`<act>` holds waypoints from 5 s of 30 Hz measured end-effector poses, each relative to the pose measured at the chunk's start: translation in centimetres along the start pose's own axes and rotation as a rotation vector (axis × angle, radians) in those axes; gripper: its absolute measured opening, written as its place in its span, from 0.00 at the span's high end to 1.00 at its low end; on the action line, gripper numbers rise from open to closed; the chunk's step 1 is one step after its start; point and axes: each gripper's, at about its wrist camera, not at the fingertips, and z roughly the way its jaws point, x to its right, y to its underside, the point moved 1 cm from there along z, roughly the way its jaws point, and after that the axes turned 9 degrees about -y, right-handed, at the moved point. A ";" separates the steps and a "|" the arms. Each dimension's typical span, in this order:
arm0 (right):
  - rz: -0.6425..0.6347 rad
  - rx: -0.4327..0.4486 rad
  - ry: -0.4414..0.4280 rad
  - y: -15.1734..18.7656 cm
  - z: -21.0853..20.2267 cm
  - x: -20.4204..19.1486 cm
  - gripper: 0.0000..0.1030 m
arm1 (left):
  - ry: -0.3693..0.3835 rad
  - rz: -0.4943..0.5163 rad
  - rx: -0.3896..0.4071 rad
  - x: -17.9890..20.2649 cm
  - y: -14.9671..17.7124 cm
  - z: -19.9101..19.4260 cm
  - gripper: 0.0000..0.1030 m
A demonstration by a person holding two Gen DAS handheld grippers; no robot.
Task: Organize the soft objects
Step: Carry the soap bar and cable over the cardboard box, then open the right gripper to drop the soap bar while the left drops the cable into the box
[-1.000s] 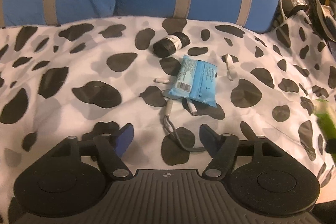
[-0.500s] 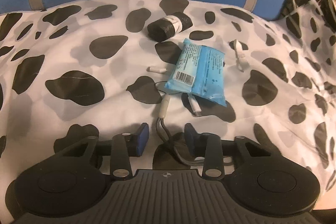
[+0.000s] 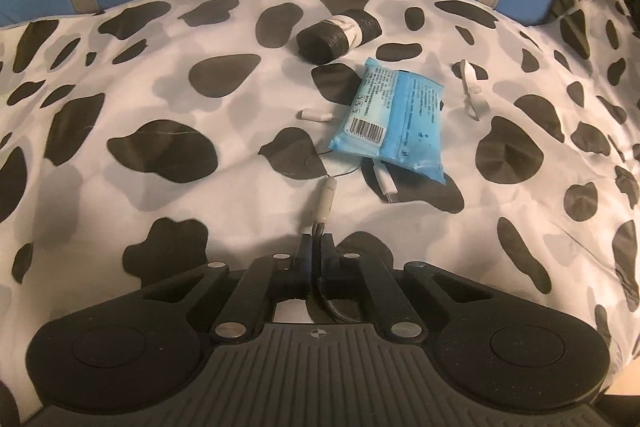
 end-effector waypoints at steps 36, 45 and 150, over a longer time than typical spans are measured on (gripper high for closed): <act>-0.061 -0.032 0.020 3.4 -1.5 -4.5 0.51 | 0.048 0.043 0.173 0.4 10.7 -15.3 0.96; -0.054 -0.041 0.032 5.8 -2.7 -5.9 0.51 | 0.103 0.057 0.166 0.6 13.5 -17.1 0.96; -0.004 -0.125 0.130 8.5 -2.0 -5.7 0.03 | 0.095 0.054 -0.048 2.9 16.2 -17.1 0.56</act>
